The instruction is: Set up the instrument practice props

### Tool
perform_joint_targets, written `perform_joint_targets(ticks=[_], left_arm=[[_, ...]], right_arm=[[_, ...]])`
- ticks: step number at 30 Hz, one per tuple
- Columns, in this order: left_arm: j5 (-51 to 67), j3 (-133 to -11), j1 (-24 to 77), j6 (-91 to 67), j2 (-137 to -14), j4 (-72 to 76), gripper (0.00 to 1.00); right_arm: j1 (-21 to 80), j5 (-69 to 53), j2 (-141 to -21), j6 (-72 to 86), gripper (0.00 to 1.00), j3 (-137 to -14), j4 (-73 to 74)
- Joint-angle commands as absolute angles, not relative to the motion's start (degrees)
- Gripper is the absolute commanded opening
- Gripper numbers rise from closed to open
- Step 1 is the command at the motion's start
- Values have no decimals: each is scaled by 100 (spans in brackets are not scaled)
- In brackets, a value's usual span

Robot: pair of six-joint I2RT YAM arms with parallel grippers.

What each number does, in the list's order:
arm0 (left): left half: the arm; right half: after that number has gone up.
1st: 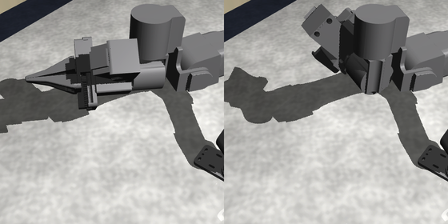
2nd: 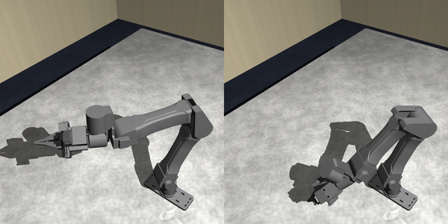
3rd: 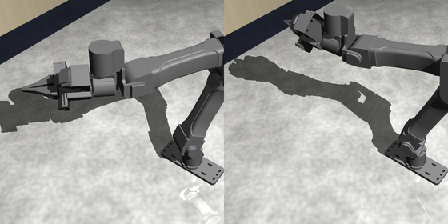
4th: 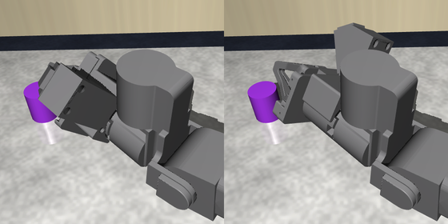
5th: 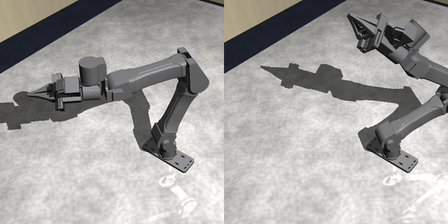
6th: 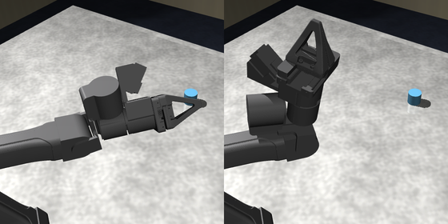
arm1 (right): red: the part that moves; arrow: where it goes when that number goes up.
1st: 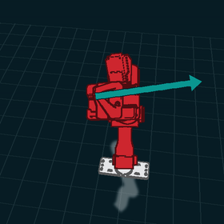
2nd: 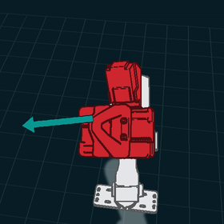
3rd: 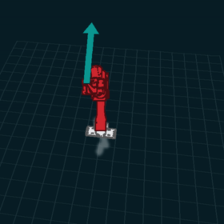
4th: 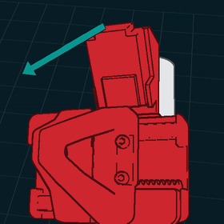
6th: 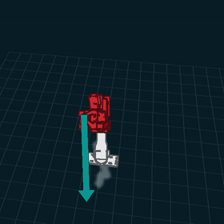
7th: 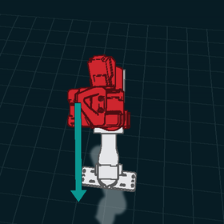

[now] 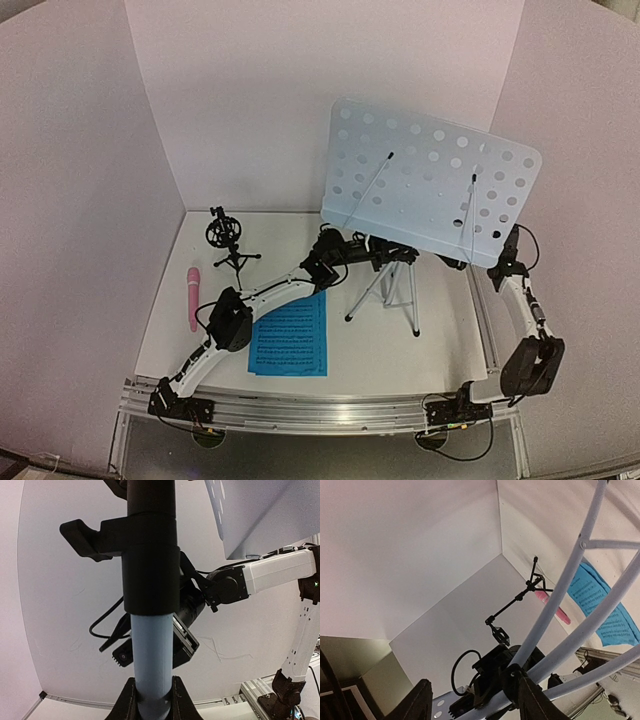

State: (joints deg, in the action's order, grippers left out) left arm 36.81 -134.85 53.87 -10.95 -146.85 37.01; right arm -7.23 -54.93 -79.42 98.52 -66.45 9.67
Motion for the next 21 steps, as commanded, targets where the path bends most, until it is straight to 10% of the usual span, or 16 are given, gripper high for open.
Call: perform_joint_targets(ticks=[1,21], left_arm=[[3741,-13480,5229,-932,-14639,3605,0],[3631,-14090,5264,-1175,-14990,3447,0]], right_arm=[[-1170,-6155,-8330,8508,57,-7071,976],[-1483,-6430,-8463,856,67,-6298,-1368]])
